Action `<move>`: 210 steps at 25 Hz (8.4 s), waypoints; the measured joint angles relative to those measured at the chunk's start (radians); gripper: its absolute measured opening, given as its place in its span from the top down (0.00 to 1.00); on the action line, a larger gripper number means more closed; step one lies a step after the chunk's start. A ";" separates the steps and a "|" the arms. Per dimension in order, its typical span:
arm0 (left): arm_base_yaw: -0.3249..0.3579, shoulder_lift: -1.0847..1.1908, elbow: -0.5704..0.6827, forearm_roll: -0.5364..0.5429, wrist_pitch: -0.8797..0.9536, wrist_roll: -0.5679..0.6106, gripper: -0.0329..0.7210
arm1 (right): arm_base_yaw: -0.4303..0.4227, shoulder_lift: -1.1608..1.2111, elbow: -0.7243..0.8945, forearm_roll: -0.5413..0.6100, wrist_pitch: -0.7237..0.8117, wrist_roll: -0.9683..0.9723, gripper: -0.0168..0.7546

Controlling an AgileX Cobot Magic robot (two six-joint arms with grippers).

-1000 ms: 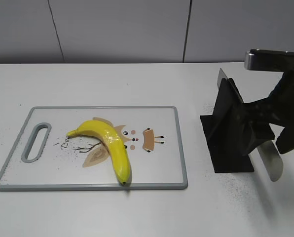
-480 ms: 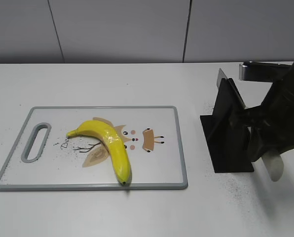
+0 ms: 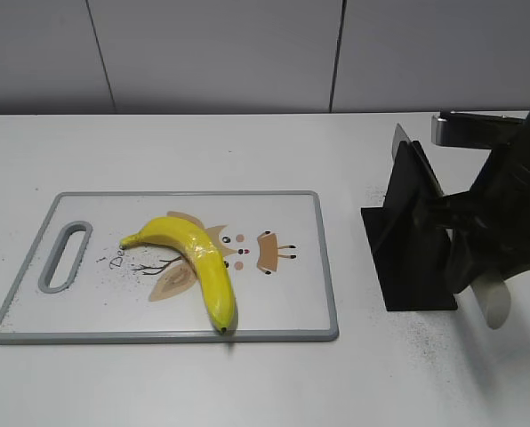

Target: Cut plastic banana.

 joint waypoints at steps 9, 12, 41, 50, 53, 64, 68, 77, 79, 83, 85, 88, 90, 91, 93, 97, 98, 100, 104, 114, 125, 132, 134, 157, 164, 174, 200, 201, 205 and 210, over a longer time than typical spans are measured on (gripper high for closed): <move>0.000 0.000 0.000 0.000 0.000 0.000 0.20 | 0.000 -0.077 -0.020 -0.042 0.017 0.038 0.77; 0.000 0.000 0.000 0.000 0.000 0.000 0.21 | 0.000 -0.111 -0.053 -0.068 0.028 0.048 0.77; 0.000 0.308 -0.100 -0.158 -0.119 0.299 0.25 | 0.000 -0.096 -0.341 -0.110 0.207 -0.788 0.77; 0.000 0.745 -0.258 -0.329 -0.218 0.727 0.26 | 0.011 0.078 -0.444 -0.043 0.206 -1.140 0.77; -0.002 0.917 -0.371 -0.389 -0.191 0.918 0.28 | 0.033 0.144 -0.506 -0.033 0.206 -1.213 0.77; -0.158 1.364 -0.720 -0.519 -0.125 1.276 0.25 | 0.142 0.356 -0.711 -0.033 0.201 -1.343 0.77; -0.203 1.470 -0.765 -0.518 -0.067 1.344 0.25 | 0.148 0.390 -0.716 -0.010 0.201 -1.377 0.77; -0.212 1.618 -0.769 -0.473 -0.083 1.380 0.27 | 0.148 0.401 -0.716 0.041 0.201 -1.463 0.77; -0.212 1.630 -0.769 -0.467 -0.101 1.383 0.29 | 0.148 0.401 -0.716 0.045 0.201 -1.469 0.77; -0.212 1.652 -0.769 -0.466 -0.109 1.392 0.38 | 0.148 0.401 -0.716 0.081 0.184 -1.483 0.77; -0.212 1.655 -0.769 -0.464 -0.114 1.394 0.50 | 0.148 0.401 -0.716 0.090 0.184 -1.494 0.77; -0.213 1.656 -0.769 -0.463 -0.114 1.397 0.80 | 0.148 0.401 -0.716 0.091 0.168 -1.497 0.77; -0.213 1.659 -0.769 -0.462 -0.113 1.398 0.90 | 0.148 0.403 -0.717 0.091 0.158 -1.497 0.77; -0.213 1.660 -0.769 -0.462 -0.112 1.398 0.93 | 0.148 0.406 -0.717 0.091 0.157 -1.497 0.77; -0.213 1.662 -0.769 -0.460 -0.110 1.399 0.95 | 0.148 0.408 -0.717 0.091 0.152 -1.498 0.77; -0.214 1.662 -0.769 -0.459 -0.139 1.356 0.96 | 0.148 0.411 -0.717 0.092 0.134 -1.497 0.77; -0.214 1.664 -0.769 -0.456 -0.142 1.339 0.96 | 0.148 0.413 -0.717 0.091 0.131 -1.492 0.77; -0.215 1.667 -0.757 -0.452 -0.156 1.322 0.96 | 0.148 0.426 -0.717 0.091 0.131 -1.479 0.77; -0.239 1.683 -0.640 -0.456 -0.283 1.310 0.96 | 0.148 0.502 -0.705 0.091 0.125 -1.482 0.77; -0.302 1.867 -0.506 -0.474 -0.520 1.308 0.96 | 0.147 0.672 -0.663 0.078 0.050 -1.509 0.75; -0.308 1.771 -0.581 -0.455 -0.424 1.306 0.96 | 0.148 0.569 -0.654 0.057 0.048 -1.500 0.75; -0.309 1.637 -0.613 -0.454 -0.352 1.305 0.96 | 0.148 0.442 -0.654 0.053 0.060 -1.497 0.76; -0.310 1.603 -0.615 -0.454 -0.342 1.305 0.96 | 0.148 0.418 -0.654 0.055 0.062 -1.497 0.76; -0.304 1.550 -0.616 -0.491 -0.413 1.071 0.07 | 0.149 0.392 -0.682 0.011 0.083 -1.440 0.77; -0.174 1.508 -0.675 -0.461 -0.450 0.894 0.08 | 0.149 0.392 -0.732 -0.025 0.191 -1.401 0.77; 0.028 1.460 -0.781 -0.183 -0.203 0.268 0.13 | 0.149 0.392 -0.857 -0.095 0.198 -0.742 0.77; 0.071 0.650 -0.230 0.032 0.078 0.045 0.17 | 0.149 -0.185 -0.077 -0.079 -0.063 0.023 0.77; 0.071 0.604 -0.214 0.033 0.070 0.045 0.17 | 0.149 -0.208 -0.053 -0.087 -0.070 0.039 0.77; 0.071 0.405 -0.156 0.033 0.058 0.045 0.17 | 0.149 -0.280 0.007 -0.135 -0.075 0.106 0.77; 0.071 0.197 -0.095 0.033 0.070 0.045 0.17 | 0.149 -0.379 0.077 -0.185 -0.094 0.189 0.77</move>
